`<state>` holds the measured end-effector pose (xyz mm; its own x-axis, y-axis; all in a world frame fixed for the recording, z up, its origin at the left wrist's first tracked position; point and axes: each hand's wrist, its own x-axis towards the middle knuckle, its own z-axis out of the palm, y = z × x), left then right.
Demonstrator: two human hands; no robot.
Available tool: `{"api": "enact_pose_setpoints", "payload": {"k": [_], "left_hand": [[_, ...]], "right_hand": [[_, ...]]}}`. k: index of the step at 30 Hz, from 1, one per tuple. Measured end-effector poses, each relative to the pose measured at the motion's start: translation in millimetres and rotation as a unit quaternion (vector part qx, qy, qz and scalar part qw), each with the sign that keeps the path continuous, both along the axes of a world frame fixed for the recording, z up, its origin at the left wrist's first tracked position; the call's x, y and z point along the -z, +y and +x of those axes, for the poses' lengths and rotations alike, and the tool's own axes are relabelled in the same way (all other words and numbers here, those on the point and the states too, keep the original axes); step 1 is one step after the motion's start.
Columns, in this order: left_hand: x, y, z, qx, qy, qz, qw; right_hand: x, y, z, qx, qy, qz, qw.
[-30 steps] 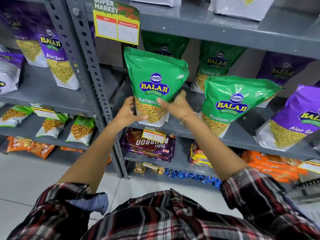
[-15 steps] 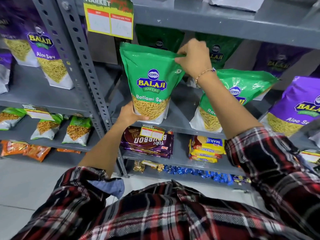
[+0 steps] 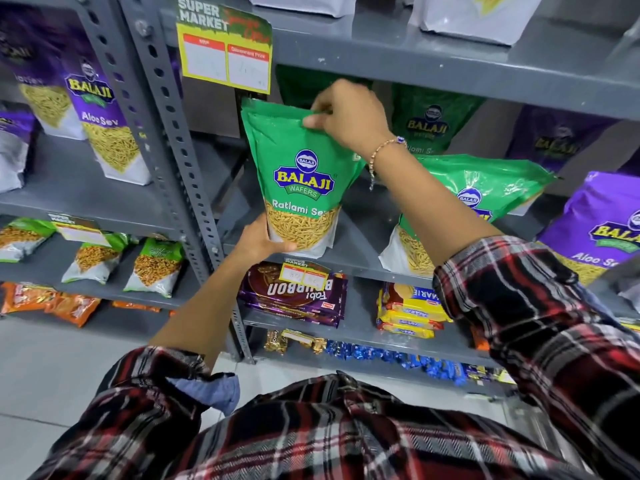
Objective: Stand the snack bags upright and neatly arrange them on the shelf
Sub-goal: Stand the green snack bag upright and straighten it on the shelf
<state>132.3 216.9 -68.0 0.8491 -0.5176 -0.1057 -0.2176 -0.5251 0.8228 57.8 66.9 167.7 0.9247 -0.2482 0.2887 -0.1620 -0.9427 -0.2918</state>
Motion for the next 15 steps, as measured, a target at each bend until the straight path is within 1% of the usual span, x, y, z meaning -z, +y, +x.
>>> {"api": "enact_pose_setpoints", "payload": {"k": [2, 4, 6, 7, 8, 10, 12, 15], "left_hand": [[11, 6, -3, -0.02, 0.014, -0.023, 0.999], [21, 12, -17, -0.107, 0.006, -0.084, 0.991], [24, 8, -44, -0.195, -0.057, -0.145, 0.968], [19, 2, -62, -0.202, -0.087, -0.16, 0.962], [14, -8, -79, -0.173, -0.111, -0.165, 0.965], [7, -36, -106, -0.059, -0.127, -0.139, 0.98], [4, -72, -122, 0.037, -0.112, -0.132, 0.984], [0, -124, -132, 0.112, -0.033, -0.14, 0.983]], "right_hand": [[-1, -7, -7, -0.02, 0.003, 0.005, 1.0], [2, -18, -23, -0.029, -0.016, 0.008, 0.999], [8, -34, -47, -0.03, -0.038, 0.004, 0.999], [10, -45, -60, -0.03, -0.047, 0.002, 0.998], [12, -58, -72, -0.028, -0.053, 0.0, 0.998], [12, -83, -98, -0.011, -0.048, -0.007, 0.999], [9, -108, -119, 0.017, -0.023, -0.013, 1.0], [4, -134, -138, 0.046, 0.023, -0.032, 0.998]]}}
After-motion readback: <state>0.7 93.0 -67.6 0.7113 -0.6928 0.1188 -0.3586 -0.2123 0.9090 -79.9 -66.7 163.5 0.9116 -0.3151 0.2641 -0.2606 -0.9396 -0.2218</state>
